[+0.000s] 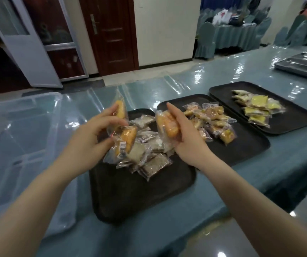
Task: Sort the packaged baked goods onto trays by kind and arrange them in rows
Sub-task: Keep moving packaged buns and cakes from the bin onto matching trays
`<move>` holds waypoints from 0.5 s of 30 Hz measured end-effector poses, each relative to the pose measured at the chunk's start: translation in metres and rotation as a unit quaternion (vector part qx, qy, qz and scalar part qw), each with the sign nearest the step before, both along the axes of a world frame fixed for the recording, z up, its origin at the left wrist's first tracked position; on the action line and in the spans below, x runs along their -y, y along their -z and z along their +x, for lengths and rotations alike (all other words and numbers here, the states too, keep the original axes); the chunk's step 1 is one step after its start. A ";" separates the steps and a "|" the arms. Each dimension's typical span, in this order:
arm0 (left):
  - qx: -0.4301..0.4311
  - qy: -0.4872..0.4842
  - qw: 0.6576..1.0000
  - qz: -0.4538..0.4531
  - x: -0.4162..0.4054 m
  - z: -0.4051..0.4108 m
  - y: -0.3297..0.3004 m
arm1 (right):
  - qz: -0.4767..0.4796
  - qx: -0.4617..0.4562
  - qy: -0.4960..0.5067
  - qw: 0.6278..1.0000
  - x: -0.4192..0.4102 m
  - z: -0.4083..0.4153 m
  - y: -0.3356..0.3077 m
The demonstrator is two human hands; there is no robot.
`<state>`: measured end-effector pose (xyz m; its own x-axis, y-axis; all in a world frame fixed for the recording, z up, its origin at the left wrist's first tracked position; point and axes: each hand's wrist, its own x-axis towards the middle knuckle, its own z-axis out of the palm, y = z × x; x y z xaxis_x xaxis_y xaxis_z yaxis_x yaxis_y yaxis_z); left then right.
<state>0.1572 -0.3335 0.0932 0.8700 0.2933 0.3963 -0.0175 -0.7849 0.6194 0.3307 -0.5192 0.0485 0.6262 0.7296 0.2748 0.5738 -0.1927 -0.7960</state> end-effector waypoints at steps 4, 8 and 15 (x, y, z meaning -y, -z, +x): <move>-0.013 -0.014 1.000 -0.018 0.025 0.050 0.019 | 0.010 -0.073 0.020 0.997 0.030 0.049 0.028; -0.031 -0.022 0.997 -0.061 0.035 0.102 0.054 | 0.002 -0.105 0.068 0.992 0.052 0.096 0.064; -0.074 -0.034 0.983 -0.164 0.065 0.197 0.127 | -0.031 -0.188 0.203 0.960 0.096 0.163 0.128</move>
